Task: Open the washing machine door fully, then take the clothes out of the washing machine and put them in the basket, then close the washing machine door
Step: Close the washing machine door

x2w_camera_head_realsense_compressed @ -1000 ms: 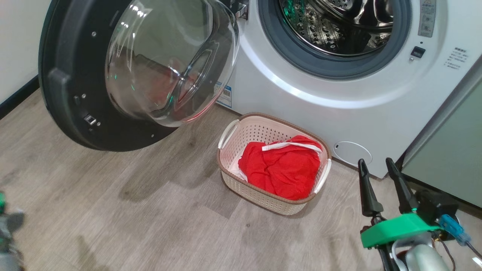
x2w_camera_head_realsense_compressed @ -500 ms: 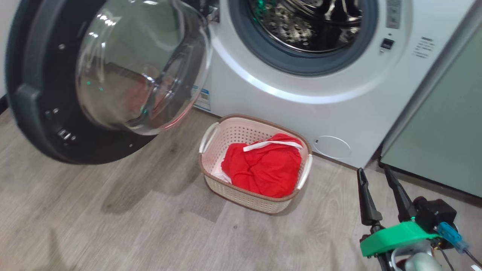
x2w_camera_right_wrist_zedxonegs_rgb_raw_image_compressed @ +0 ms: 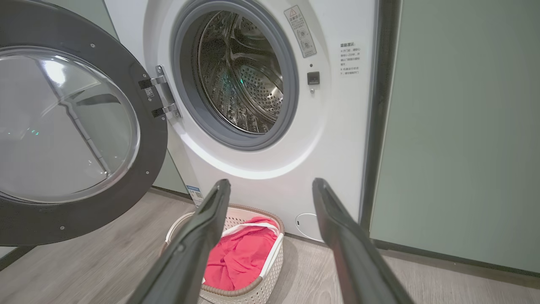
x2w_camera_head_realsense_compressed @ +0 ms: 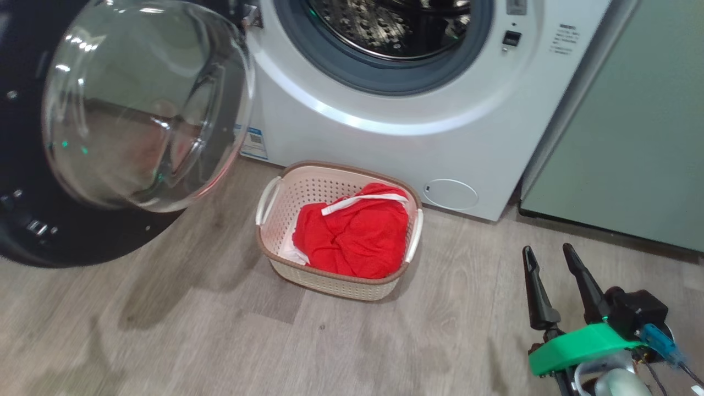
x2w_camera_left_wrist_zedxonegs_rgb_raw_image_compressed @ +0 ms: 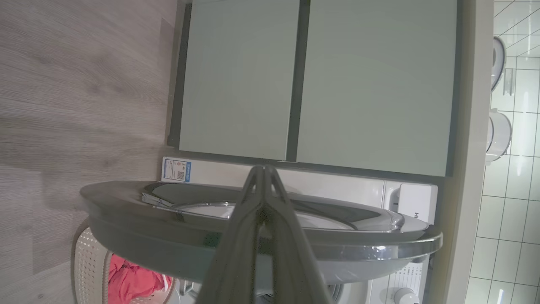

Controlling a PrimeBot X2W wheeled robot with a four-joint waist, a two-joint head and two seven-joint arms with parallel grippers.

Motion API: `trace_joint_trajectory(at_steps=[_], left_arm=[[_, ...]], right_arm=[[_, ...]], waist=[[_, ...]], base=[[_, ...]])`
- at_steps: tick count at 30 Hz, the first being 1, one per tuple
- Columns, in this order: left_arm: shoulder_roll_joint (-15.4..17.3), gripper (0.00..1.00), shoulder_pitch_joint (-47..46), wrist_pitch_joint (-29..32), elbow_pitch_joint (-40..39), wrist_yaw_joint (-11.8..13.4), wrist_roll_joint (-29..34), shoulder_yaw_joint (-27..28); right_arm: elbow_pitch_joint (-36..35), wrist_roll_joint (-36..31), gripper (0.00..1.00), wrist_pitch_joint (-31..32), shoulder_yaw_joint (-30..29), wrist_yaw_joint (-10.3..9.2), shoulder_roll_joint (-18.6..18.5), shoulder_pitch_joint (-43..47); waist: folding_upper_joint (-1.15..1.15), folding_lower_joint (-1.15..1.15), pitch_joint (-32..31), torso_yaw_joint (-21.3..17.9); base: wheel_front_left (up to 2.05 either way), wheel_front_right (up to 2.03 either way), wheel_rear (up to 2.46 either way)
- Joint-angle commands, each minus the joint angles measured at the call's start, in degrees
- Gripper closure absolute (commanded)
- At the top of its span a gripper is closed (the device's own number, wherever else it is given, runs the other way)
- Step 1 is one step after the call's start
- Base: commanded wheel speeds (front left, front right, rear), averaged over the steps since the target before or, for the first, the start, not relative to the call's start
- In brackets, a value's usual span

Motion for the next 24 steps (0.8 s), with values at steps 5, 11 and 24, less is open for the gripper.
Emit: trace_joint_trajectory(at_steps=[5,11,24], left_arm=[[2.25,1.0,-2.48,-0.08,-2.09,-0.96,1.06,-0.72],[0.44,1.0,-2.51,2.99,-3.29,-1.9,1.43,-2.44],[-7.75,1.0,0.66,16.83,-10.95,-4.65,1.56,-8.99]], right_arm=[[-1.62,-0.31,0.0,-0.36,1.35,-0.04,-1.27,-1.67],[-1.54,-0.32,0.0,-0.36,0.97,-0.04,-1.25,-1.64],[-1.53,-0.39,0.0,-0.36,-0.14,-0.04,-0.49,-1.17]], waist=[[0.0,0.0,0.64,-1.32],[0.0,0.0,0.5,-1.39],[0.0,0.0,-0.91,0.48]], base=[[0.0,0.0,0.0],[0.0,0.0,0.0],[0.0,0.0,0.0]])
